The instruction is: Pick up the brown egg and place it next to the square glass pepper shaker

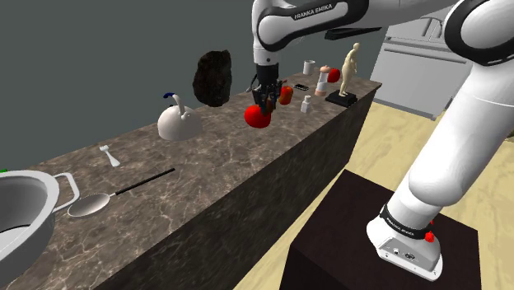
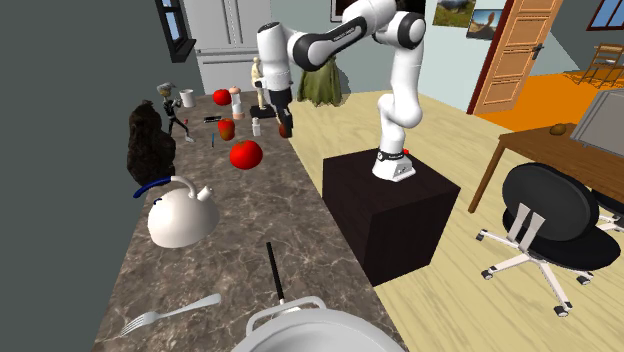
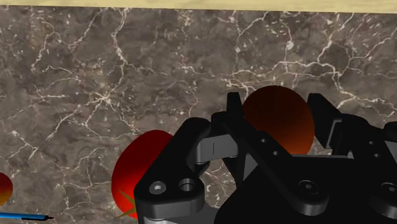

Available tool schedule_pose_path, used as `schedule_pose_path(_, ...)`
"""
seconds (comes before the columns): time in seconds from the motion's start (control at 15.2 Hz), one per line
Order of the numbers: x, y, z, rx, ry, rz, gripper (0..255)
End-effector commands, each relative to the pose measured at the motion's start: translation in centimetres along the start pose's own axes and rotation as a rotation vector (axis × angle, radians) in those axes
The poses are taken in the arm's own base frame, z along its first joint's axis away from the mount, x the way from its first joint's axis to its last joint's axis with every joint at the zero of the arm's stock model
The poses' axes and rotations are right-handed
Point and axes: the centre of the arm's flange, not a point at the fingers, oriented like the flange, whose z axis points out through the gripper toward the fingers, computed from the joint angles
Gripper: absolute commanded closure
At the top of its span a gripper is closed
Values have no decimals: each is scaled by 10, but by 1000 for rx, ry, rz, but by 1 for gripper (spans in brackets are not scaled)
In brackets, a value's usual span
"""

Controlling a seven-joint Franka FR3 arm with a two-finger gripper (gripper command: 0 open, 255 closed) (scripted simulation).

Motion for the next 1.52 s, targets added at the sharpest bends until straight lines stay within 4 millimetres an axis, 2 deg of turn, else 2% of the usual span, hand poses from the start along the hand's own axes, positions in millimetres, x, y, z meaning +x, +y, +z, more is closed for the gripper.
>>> schedule_pose_path(0.0,2,28,-1,0,0,-1,255)
schedule_pose_path(1.45,19,318,0,0,0,-1,255)
